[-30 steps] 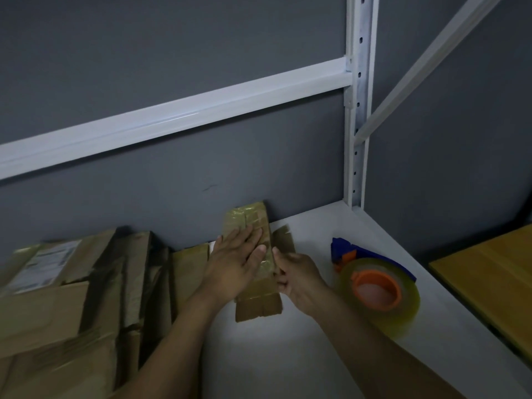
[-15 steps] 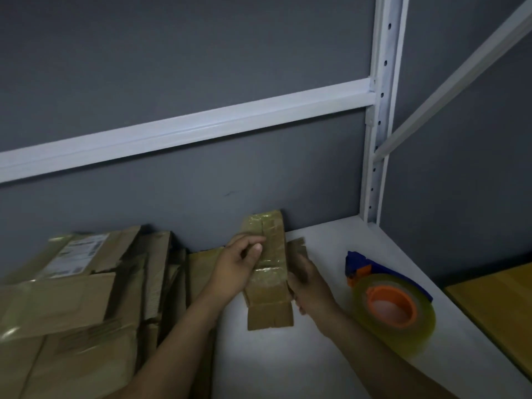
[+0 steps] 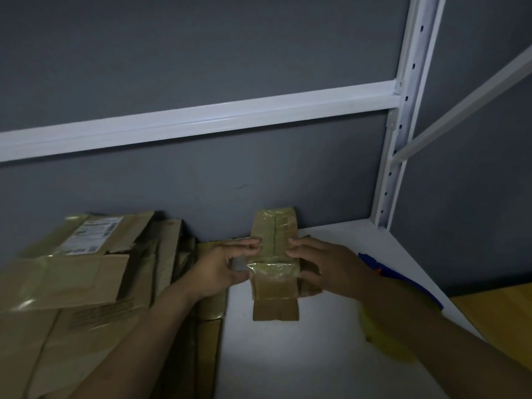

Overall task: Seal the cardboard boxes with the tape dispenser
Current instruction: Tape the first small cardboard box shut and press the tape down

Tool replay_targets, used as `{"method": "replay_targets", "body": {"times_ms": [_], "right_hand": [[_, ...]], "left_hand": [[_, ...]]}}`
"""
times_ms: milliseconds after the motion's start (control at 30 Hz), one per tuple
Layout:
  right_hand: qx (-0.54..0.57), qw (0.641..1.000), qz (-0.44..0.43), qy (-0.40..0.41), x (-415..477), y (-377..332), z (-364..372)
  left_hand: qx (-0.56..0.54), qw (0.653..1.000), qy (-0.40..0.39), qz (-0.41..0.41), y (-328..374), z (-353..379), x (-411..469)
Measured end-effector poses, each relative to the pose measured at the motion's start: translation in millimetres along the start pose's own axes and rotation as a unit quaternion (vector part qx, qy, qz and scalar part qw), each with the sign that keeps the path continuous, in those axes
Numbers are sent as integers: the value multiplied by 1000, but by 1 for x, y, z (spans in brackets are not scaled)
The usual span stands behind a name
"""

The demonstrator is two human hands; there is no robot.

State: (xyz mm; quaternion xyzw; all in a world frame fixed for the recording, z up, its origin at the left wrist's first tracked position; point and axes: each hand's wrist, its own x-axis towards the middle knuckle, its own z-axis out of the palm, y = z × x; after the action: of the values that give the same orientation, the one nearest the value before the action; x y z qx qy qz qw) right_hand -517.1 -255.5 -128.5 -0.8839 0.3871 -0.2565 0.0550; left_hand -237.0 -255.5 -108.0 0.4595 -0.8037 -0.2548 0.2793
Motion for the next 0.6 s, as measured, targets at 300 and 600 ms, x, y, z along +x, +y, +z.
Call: {"method": "replay_targets", "body": {"times_ms": [300, 600], "right_hand": [[-96, 994, -40, 43, 6, -4, 5], [108, 985, 121, 58, 28, -17, 11]], "left_hand": [[108, 993, 36, 8, 15, 17, 1], [121, 983, 114, 82, 13, 23, 10]]}}
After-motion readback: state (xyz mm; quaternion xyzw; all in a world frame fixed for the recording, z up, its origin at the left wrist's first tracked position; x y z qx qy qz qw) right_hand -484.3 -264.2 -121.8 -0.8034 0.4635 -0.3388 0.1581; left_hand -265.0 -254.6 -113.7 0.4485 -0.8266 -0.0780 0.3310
